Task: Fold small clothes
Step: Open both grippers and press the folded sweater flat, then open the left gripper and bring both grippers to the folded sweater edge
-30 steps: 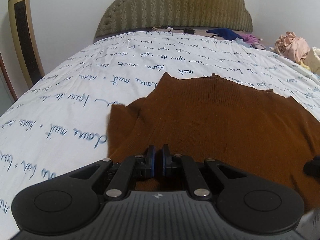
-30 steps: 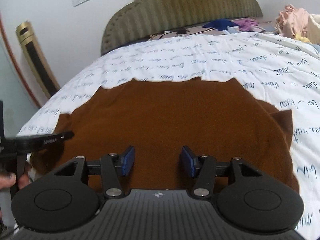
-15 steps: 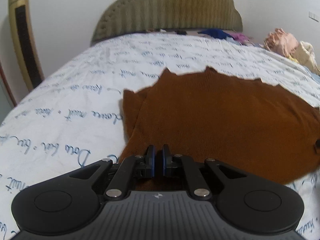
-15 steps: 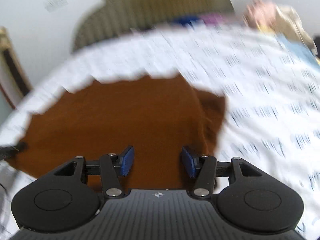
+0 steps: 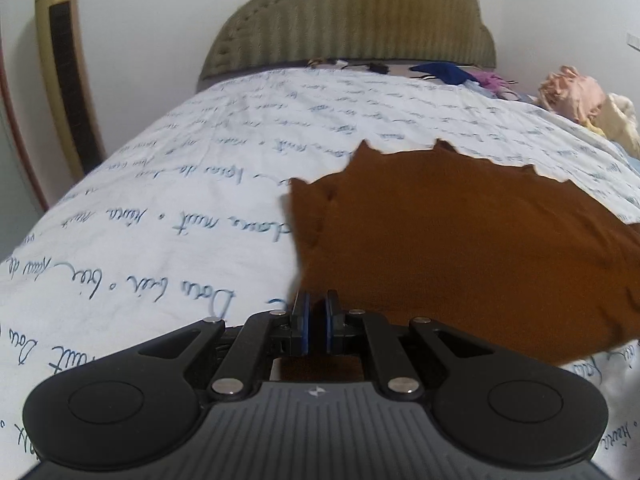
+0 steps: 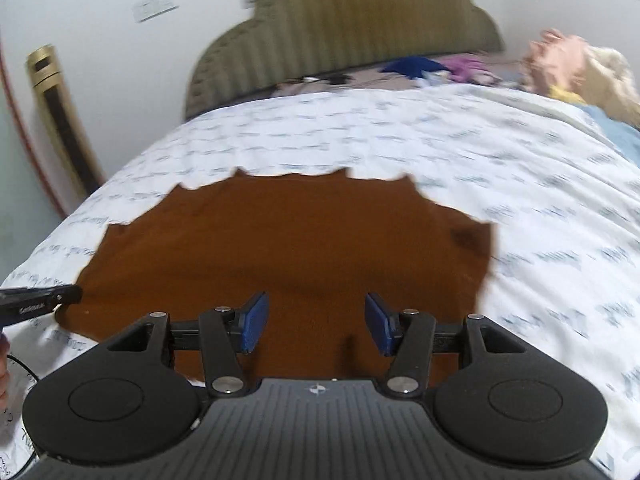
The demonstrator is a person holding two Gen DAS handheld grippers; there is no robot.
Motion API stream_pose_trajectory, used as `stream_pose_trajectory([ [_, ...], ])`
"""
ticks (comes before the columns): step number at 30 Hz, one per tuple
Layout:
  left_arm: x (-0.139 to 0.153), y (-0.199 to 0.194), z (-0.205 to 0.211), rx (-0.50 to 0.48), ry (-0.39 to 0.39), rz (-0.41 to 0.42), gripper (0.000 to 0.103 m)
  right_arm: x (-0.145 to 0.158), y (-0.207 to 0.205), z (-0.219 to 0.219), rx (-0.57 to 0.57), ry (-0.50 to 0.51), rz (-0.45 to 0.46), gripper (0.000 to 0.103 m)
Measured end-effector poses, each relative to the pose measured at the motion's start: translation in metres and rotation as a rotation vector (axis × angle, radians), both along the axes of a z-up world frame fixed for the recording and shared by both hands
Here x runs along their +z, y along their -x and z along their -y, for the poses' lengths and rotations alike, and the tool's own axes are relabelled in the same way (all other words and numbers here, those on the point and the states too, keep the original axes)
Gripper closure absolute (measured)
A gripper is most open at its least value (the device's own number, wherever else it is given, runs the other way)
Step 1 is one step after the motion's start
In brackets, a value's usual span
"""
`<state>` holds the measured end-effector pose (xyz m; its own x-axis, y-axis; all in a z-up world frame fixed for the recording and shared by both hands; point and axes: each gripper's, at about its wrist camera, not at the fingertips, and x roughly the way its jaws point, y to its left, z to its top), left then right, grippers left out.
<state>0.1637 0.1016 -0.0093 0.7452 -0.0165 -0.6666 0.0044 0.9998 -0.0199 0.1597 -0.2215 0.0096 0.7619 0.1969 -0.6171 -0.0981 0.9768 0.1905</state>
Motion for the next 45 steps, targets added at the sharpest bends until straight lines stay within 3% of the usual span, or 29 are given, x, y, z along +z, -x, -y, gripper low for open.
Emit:
stream_pose_trajectory([
  [2,-0.008,-0.003,-0.008,0.012,0.043,-0.05,0.095,-0.011,-0.014,-0.013,0.014,0.017,-0.031,0.045],
  [4,-0.013,0.003,-0.007,0.006,0.036,-0.039,0.093,-0.036,-0.026,-0.021,0.017,-0.001,-0.136,0.044],
  [7,-0.013,0.006,-0.006,-0.006,0.008,-0.032,0.088,-0.043,-0.019,-0.034,0.045,0.1,-0.087,0.04],
  [13,-0.003,-0.005,-0.021,-0.002,0.08,-0.07,0.079,-0.011,-0.003,-0.045,0.082,0.057,-0.016,0.04],
  [18,0.009,-0.015,-0.026,0.013,0.029,-0.042,0.075,-0.003,0.01,-0.072,0.193,0.021,-0.001,0.04],
  [19,0.012,-0.018,-0.027,0.017,0.016,-0.037,0.071,-0.003,0.013,-0.079,0.209,0.018,-0.003,0.04],
  [20,0.014,-0.021,-0.029,0.021,0.005,-0.032,0.059,-0.004,0.014,-0.085,0.227,0.01,-0.007,0.04],
  [21,0.017,-0.025,-0.03,0.022,-0.008,-0.025,0.038,-0.004,0.014,-0.094,0.241,0.001,-0.011,0.04],
  [23,0.022,-0.031,-0.033,0.033,-0.028,0.013,0.019,-0.002,0.016,-0.107,0.262,-0.017,-0.02,0.04],
  [26,0.031,-0.04,-0.037,0.011,-0.03,0.064,0.018,0.0,0.02,-0.127,0.304,-0.015,-0.015,0.04],
  [40,0.023,-0.098,-0.047,-0.035,0.126,-0.022,0.018,0.022,0.041,-0.203,0.469,0.092,0.07,0.039],
  [45,0.022,-0.126,-0.053,-0.135,0.23,-0.067,0.018,0.019,0.05,-0.236,0.48,0.214,0.145,0.039],
])
